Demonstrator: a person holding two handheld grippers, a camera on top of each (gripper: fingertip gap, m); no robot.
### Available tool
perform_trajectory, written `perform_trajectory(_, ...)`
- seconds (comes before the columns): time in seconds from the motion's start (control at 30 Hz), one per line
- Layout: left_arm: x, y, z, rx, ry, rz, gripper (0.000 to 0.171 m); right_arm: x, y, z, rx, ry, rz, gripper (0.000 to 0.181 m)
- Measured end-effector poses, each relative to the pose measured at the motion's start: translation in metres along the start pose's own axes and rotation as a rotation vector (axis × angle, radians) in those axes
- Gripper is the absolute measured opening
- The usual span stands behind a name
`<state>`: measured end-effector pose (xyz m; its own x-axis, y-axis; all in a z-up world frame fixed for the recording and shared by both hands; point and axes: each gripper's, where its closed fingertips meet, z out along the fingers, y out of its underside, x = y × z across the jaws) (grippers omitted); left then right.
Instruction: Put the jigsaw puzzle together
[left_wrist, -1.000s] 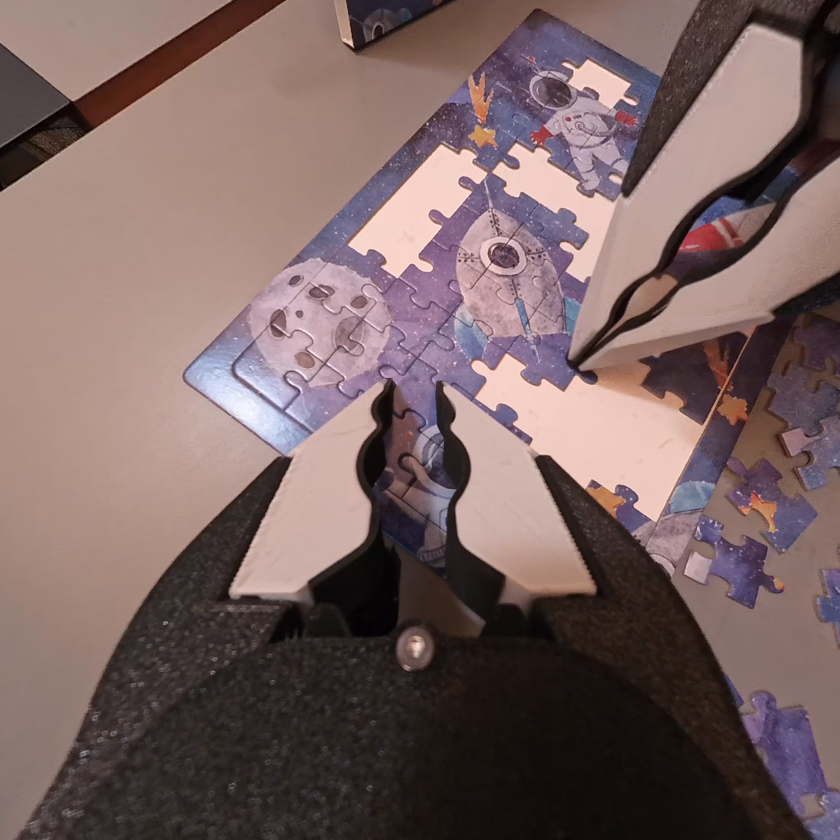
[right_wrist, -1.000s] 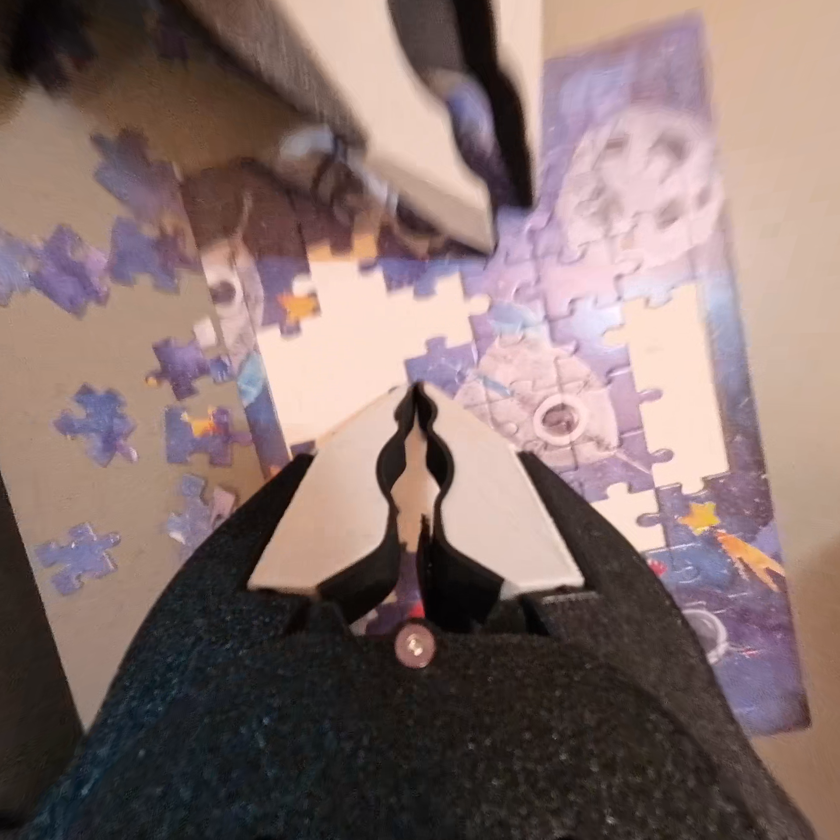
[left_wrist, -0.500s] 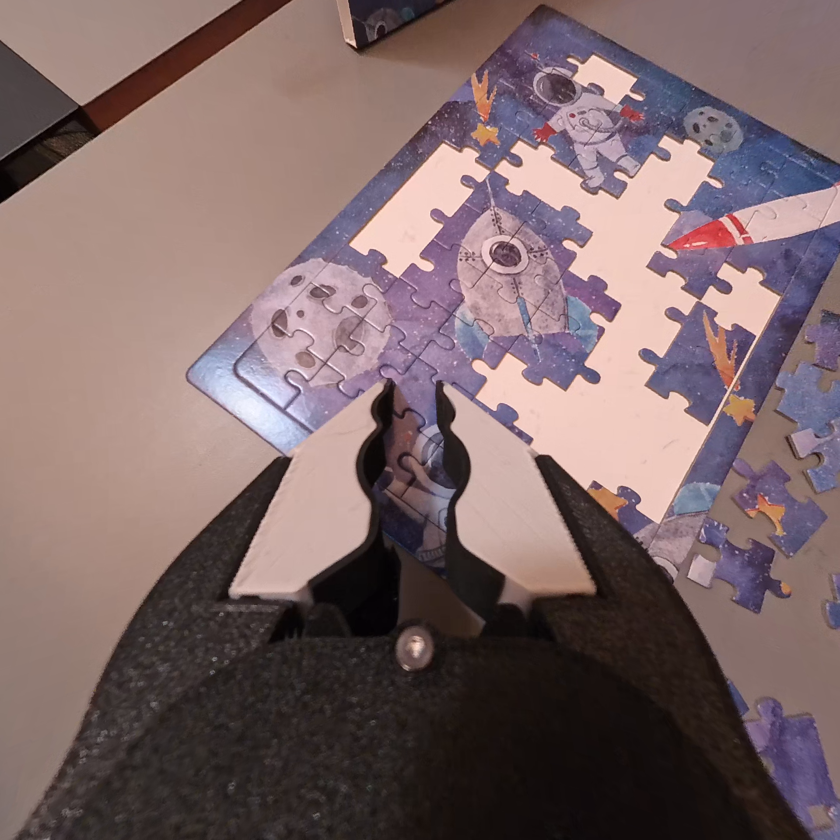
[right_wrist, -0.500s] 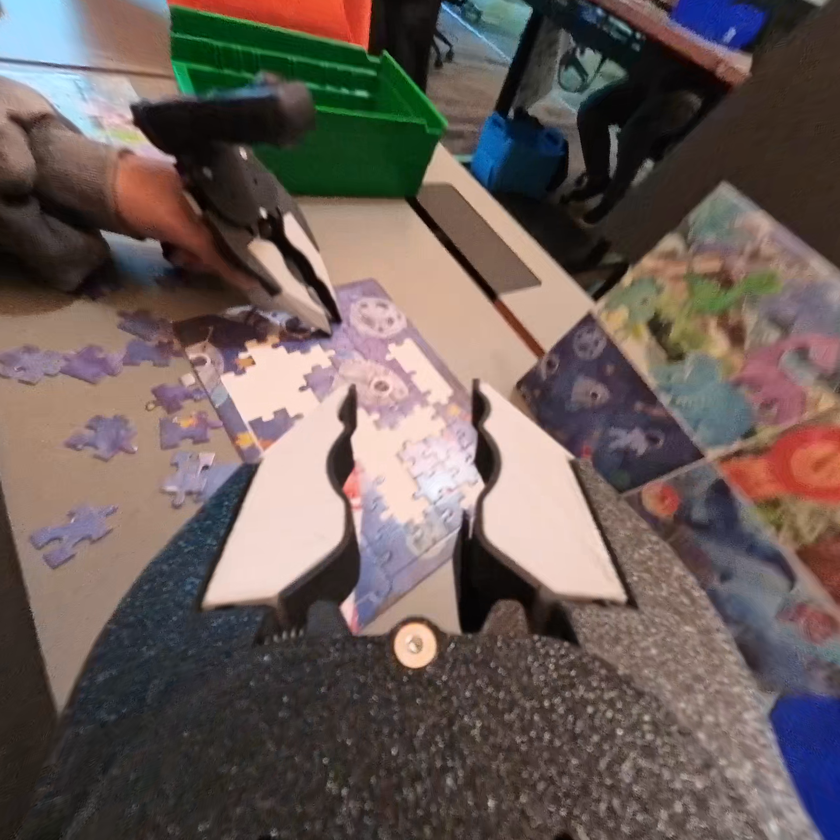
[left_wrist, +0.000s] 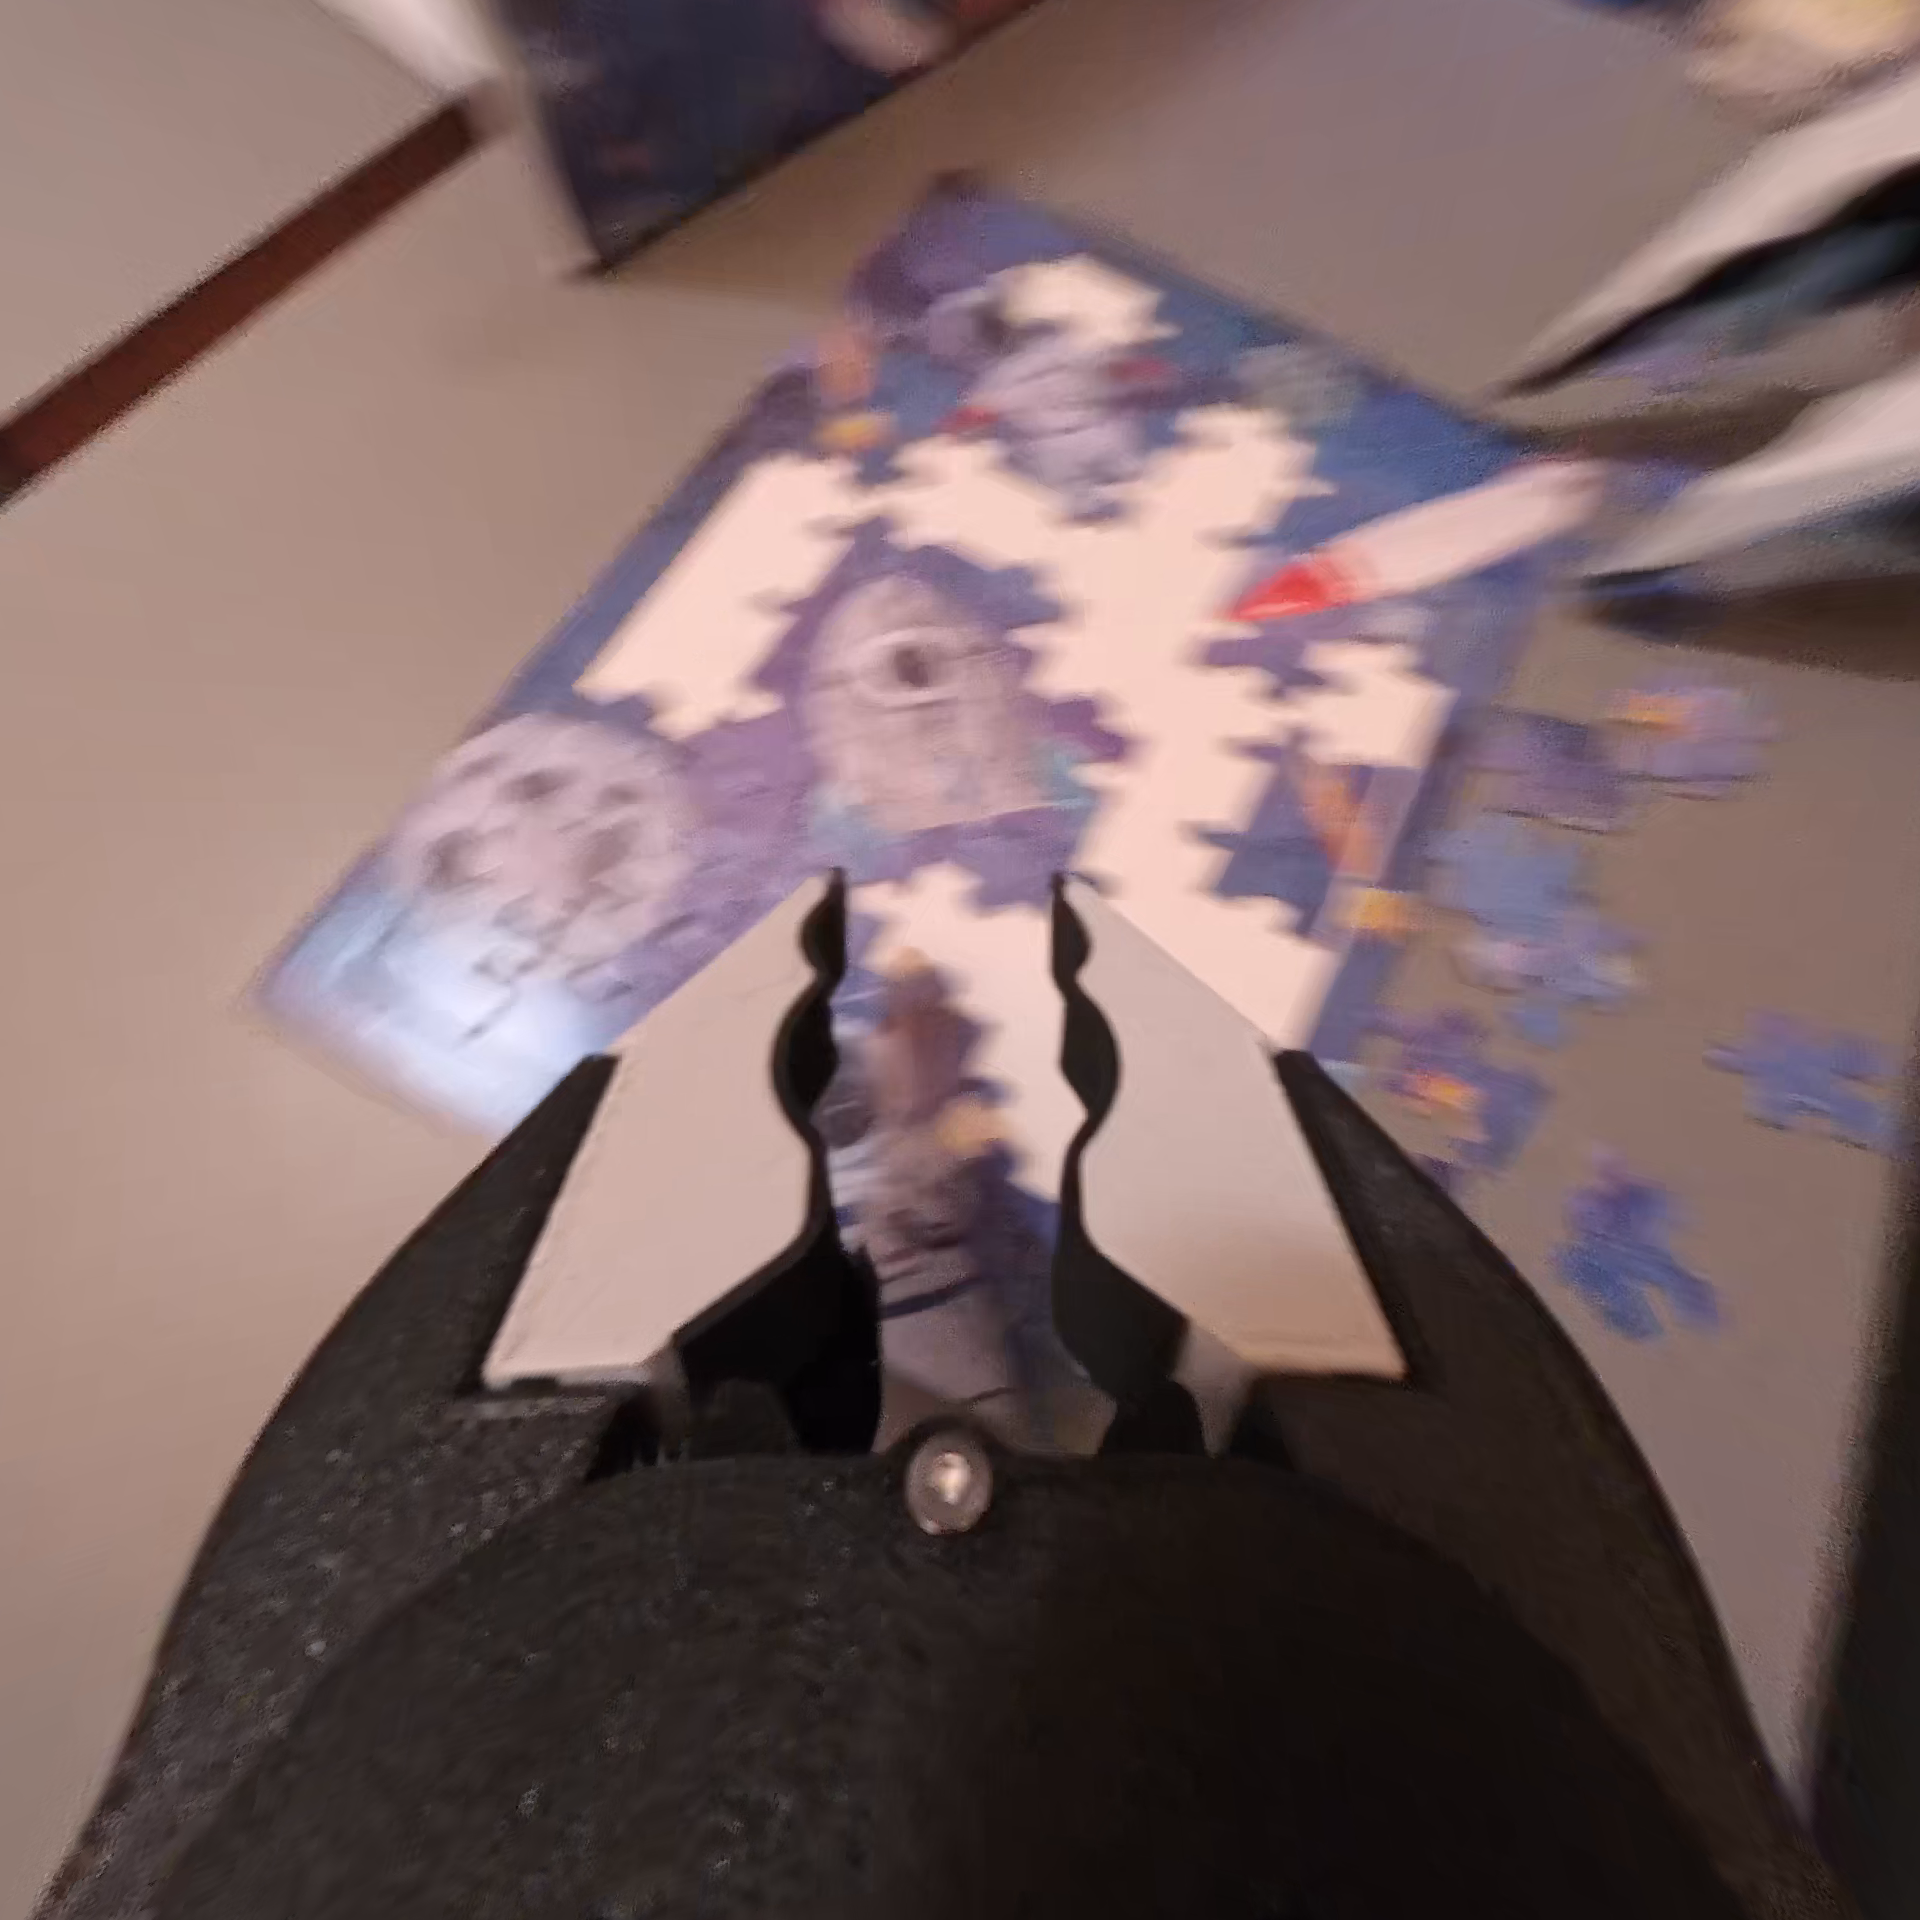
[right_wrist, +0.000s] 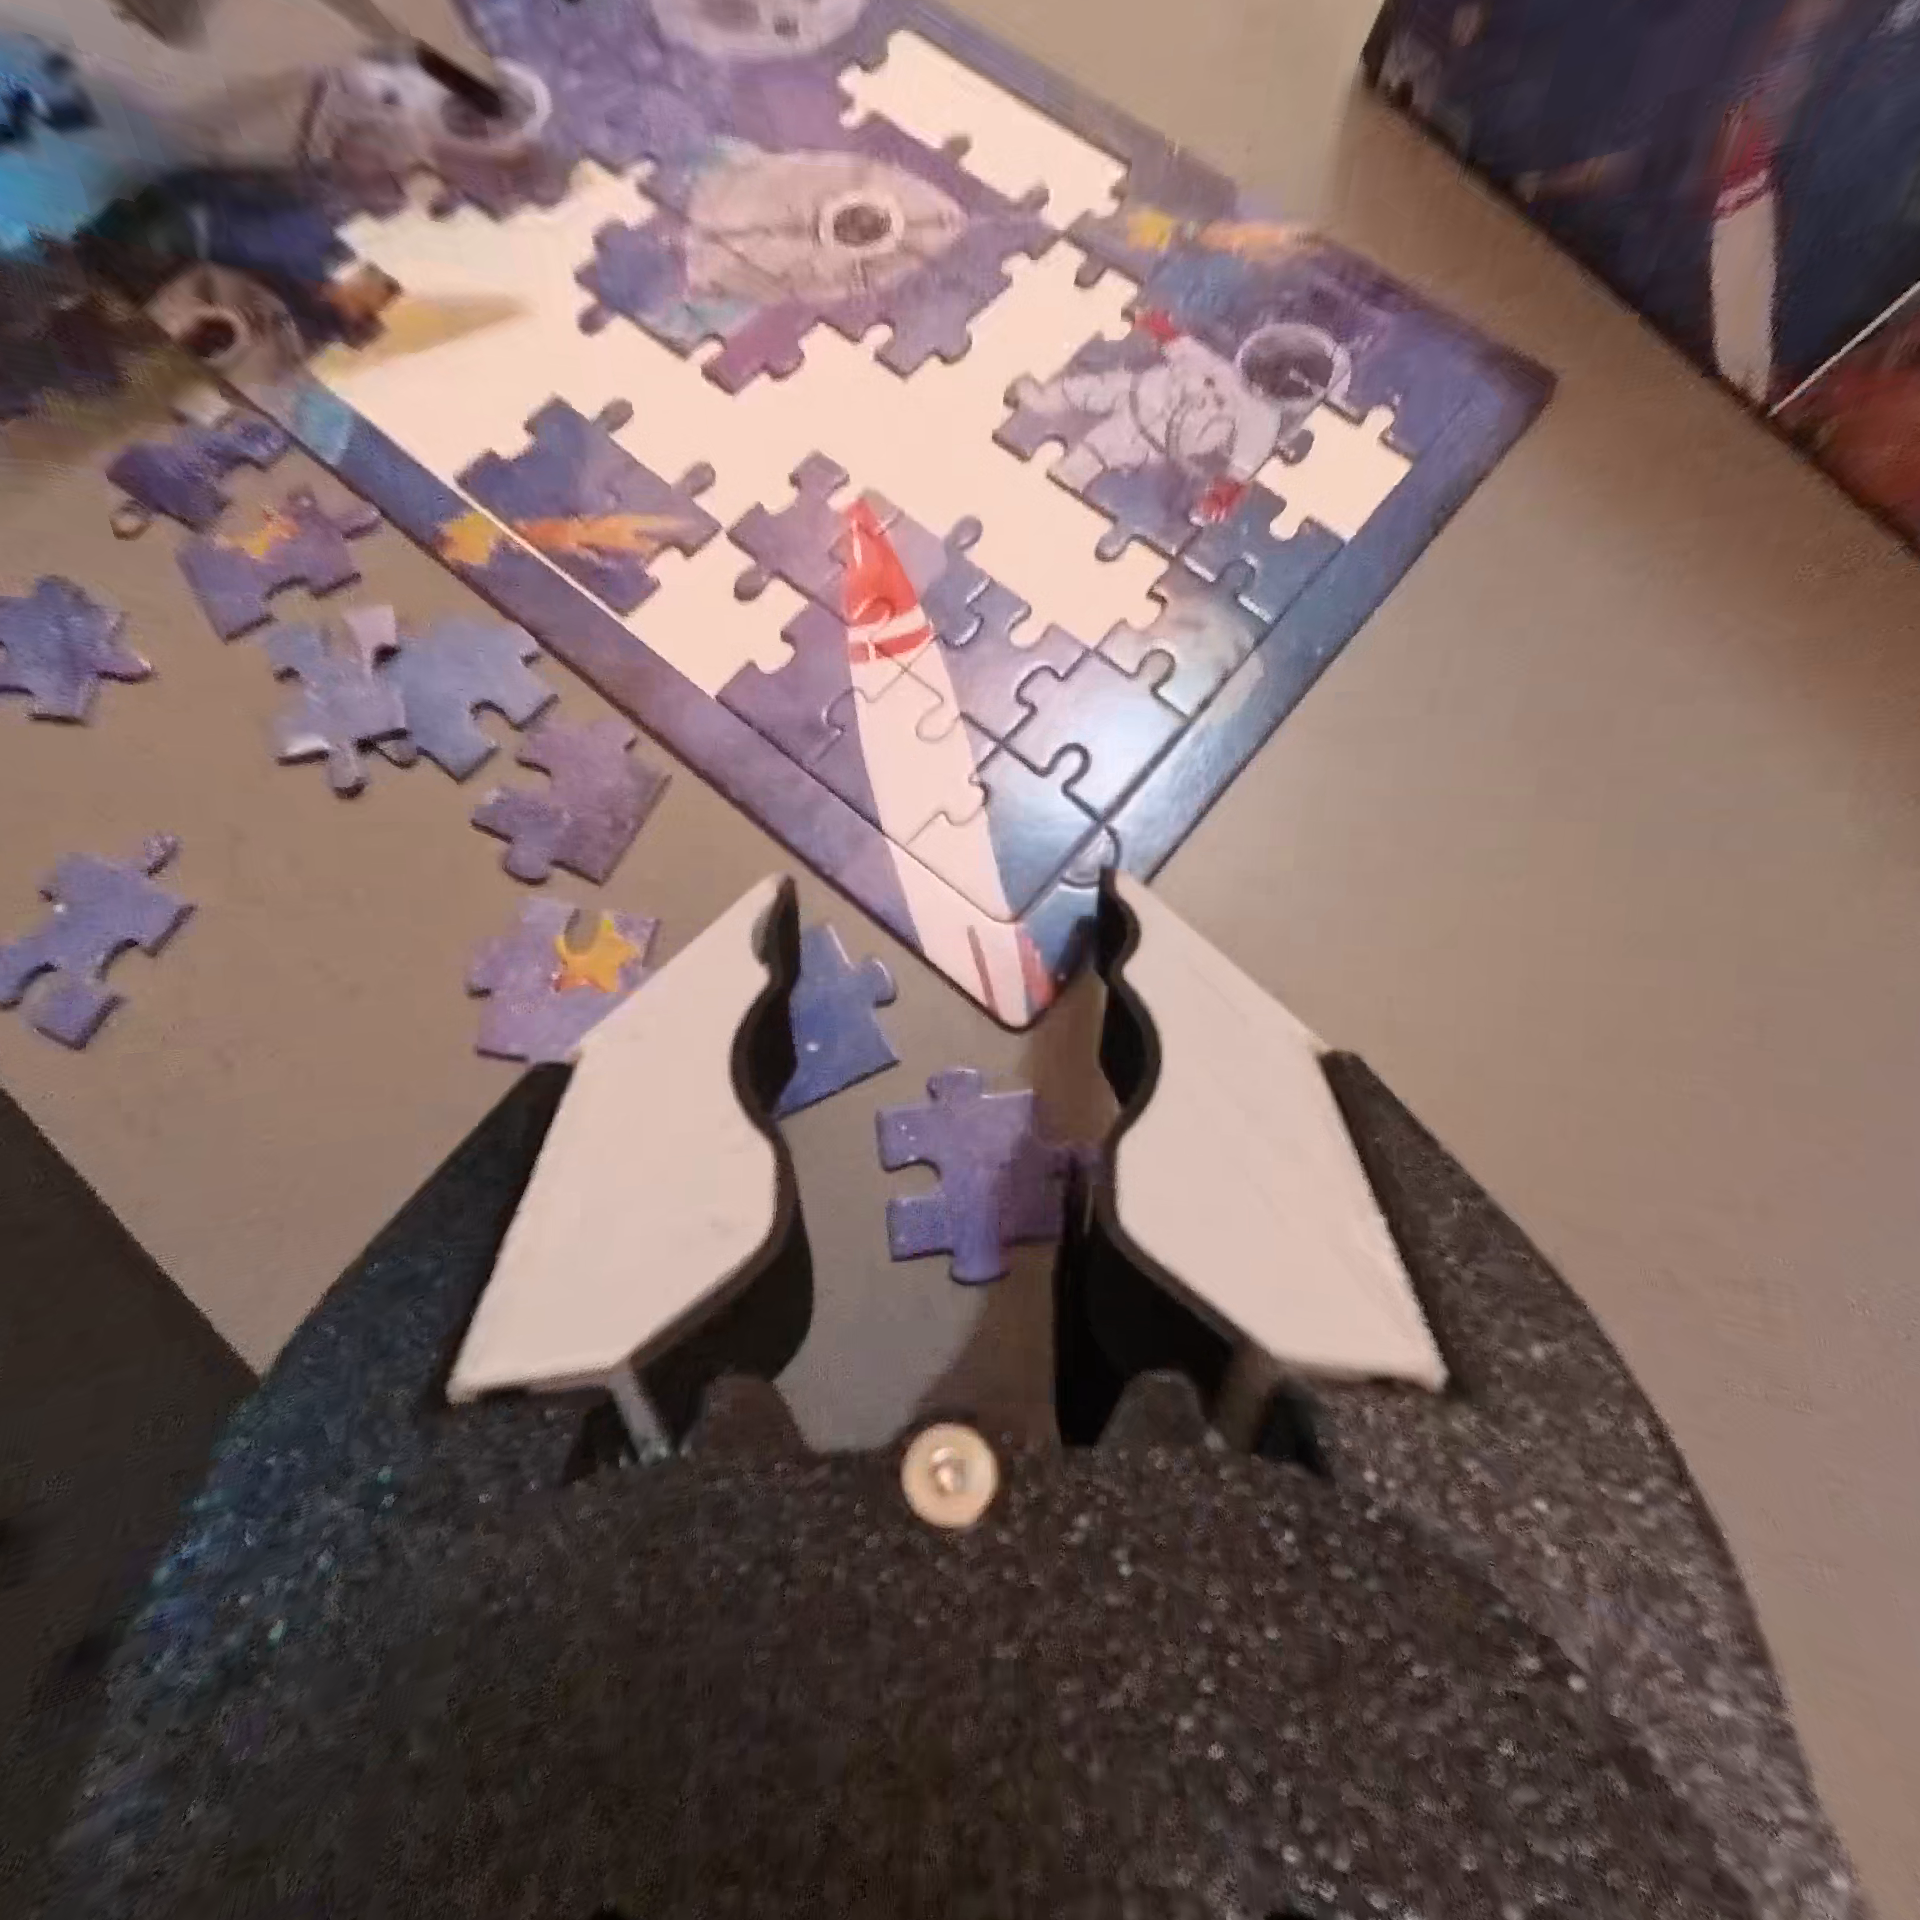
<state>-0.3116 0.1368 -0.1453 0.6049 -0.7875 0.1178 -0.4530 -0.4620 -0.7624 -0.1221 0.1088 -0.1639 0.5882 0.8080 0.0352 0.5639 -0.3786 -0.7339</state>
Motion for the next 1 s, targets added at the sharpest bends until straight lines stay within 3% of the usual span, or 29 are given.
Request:
perform_trajectory(0.07, 0.039, -0.002, 0.005, -0.022, 0.136, 0.082, 0.061, 0.002, 0.003, 0.005, -0.024, 0.001, 0.011, 0.057)
perform_trajectory(0.13, 0.056, 0.002, 0.015, -0.056, 0.160, 0.168, 0.071, 0.003, -0.001, 0.003, 0.003, -0.011, 0.028, 0.055)
perform_trajectory(0.27, 0.070, 0.009, 0.029, -0.095, 0.200, 0.243, 0.072, 0.014, 0.003, 0.007, -0.022, -0.004, 0.088, 0.053)
perform_trajectory(0.5, 0.068, 0.020, 0.037, -0.146, 0.173, 0.313, 0.053, 0.017, 0.003, 0.010, -0.023, -0.010, 0.114, 0.048)
perform_trajectory(0.7, 0.068, 0.022, 0.036, -0.177, 0.155, 0.314, 0.049, 0.017, 0.004, 0.010, -0.030, -0.006, 0.102, 0.048)
perform_trajectory(0.83, 0.067, 0.012, 0.033, -0.147, 0.119, 0.328, 0.054, 0.010, -0.008, 0.002, 0.025, 0.016, -0.005, 0.031)
perform_trajectory(0.87, 0.068, 0.006, 0.033, -0.119, 0.120, 0.315, 0.050, 0.007, -0.012, 0.001, 0.040, 0.017, -0.029, 0.024)
perform_trajectory(0.93, 0.067, -0.006, 0.036, -0.075, 0.108, 0.270, 0.025, 0.002, -0.014, 0.001, 0.052, 0.007, -0.055, 0.006)
perform_trajectory(1.0, 0.066, -0.009, 0.041, -0.070, 0.105, 0.248, 0.019, 0.001, -0.009, 0.005, 0.018, 0.001, -0.049, 0.000)
